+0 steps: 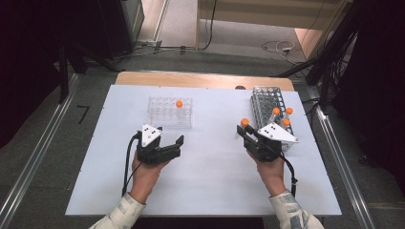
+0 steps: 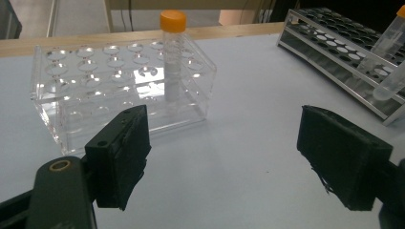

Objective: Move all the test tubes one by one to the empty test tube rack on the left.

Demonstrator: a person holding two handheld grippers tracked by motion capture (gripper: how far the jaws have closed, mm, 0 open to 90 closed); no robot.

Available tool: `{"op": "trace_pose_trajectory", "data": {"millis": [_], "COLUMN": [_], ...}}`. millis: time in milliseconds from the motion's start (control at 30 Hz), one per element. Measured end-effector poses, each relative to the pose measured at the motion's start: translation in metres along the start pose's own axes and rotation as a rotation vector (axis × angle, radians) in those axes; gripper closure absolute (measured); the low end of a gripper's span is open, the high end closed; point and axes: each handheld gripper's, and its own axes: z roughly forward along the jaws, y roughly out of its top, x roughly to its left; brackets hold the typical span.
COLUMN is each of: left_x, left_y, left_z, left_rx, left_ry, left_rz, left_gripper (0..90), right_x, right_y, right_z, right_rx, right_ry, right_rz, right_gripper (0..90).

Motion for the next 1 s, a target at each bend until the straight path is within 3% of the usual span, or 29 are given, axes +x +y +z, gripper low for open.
{"op": "trace_pose_trajectory", "data": {"millis": [267,1000], "left_x": [-0.001,-0.009], "left_y": [0.001,0.011], "left_z": [-0.001,-0.015], "left_rx": [-0.001,-0.050], "left_ry": [-0.005,-0.062], "left_rz": [0.000,-0.002], "left_gripper": [18.1,19.5], "right_x": [0.017,0.059], "right_y": [-0.002,0.005], "right_z": [0.016,0.044], "right_rx": [0.026,0.032], "right_ry": [0.035,0.134], "right_rz": [-0.027,-0.077], "right_gripper": [72.2,72.2]}}
